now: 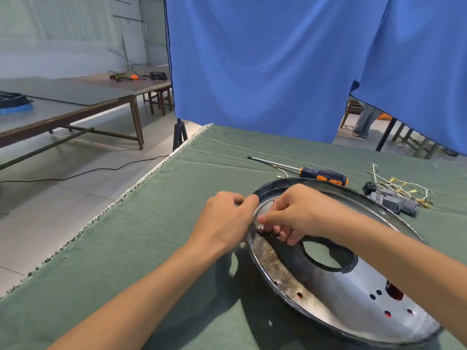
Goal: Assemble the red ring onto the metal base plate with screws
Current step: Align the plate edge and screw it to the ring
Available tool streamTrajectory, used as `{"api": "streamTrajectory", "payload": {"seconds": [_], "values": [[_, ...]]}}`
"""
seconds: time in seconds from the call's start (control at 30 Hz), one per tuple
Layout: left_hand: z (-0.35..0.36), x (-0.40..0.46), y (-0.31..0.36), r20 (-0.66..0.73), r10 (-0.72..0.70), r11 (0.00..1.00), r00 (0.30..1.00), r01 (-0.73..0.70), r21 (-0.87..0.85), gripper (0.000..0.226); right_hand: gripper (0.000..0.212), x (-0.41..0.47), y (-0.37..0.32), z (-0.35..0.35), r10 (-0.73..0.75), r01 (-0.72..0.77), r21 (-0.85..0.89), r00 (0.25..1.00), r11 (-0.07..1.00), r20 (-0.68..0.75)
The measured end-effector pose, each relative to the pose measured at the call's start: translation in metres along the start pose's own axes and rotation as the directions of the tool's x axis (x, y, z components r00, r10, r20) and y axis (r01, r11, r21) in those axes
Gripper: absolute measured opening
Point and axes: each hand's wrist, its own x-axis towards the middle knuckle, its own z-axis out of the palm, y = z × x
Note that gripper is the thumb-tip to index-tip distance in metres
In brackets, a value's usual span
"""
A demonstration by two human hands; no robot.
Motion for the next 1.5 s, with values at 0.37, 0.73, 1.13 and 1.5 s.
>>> {"api": "streamTrajectory", "payload": {"seconds": [0.37,0.73,1.13,1.5], "values": [[-0.002,0.051,0.031,0.140,-0.132,0.991,0.981,0.132,0.012,0.032,0.017,0.040,0.031,-0.072,-0.251,-0.069,-0.476,0.777,0.877,-0.577],[0.021,0.088,0.022,0.362,-0.086,0.966,0.928,0.167,-0.199,0.012,0.007,0.139,0.075,-0.101,0.126,-0.428,-0.665,0.883,0.612,-0.452],[0.032,0.086,0.019,0.217,-0.064,0.987,0.974,0.094,-0.133,0.007,0.021,0.073,0.045,-0.104,-0.319,0.030,-0.447,0.744,0.894,-0.587],[0.014,0.074,0.028,0.238,-0.139,0.977,0.961,0.172,-0.122,0.018,0.029,-0.022,0.005,-0.110,-0.146,0.496,0.245,0.625,0.833,-0.767]]}}
